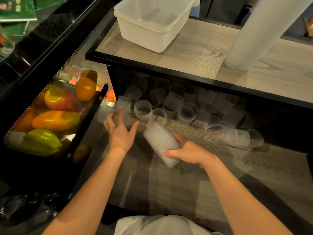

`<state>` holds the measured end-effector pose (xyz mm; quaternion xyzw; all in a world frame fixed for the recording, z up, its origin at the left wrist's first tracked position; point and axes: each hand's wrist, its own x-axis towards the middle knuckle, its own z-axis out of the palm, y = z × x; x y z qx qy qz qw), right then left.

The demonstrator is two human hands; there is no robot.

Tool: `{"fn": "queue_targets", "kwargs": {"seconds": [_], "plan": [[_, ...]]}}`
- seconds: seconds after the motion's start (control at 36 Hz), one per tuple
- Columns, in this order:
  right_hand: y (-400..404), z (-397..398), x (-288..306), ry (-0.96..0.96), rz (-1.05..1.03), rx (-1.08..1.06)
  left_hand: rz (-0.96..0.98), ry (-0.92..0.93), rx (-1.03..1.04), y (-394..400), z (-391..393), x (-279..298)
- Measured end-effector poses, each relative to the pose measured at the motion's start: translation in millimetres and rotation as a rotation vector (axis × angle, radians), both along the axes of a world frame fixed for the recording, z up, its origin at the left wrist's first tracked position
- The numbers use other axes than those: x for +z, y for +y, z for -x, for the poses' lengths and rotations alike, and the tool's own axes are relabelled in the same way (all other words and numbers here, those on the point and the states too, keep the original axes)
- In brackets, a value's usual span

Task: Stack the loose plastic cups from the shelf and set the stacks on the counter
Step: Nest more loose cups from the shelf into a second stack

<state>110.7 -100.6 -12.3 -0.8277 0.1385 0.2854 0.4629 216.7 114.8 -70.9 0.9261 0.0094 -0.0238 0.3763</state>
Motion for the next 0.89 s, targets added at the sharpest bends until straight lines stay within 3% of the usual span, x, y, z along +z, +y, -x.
{"fn": "queue_targets", "kwargs": {"seconds": [0.14, 0.25, 0.42, 0.5, 0.61, 0.89], "plan": [[3, 0, 1, 0.027, -0.019, 0.005, -0.370, -0.011, -0.050, 15, -18, -23], [4, 1, 1, 0.044, -0.028, -0.010, -0.307, -0.128, -0.088, 22, -5, -27], [15, 0, -3, 0.054, -0.010, -0.002, -0.211, -0.037, -0.257, 23, 14, -37], [19, 0, -9, 0.068, 0.018, 0.017, -0.021, 0.095, -0.234, 24, 14, -28], [23, -2, -12, 0.080, 0.017, 0.012, 0.547, 0.458, -0.140, 18, 18, -6], [20, -13, -8, 0.108, 0.063, 0.090, 0.660, 0.442, -0.159, 17, 29, 5]]}}
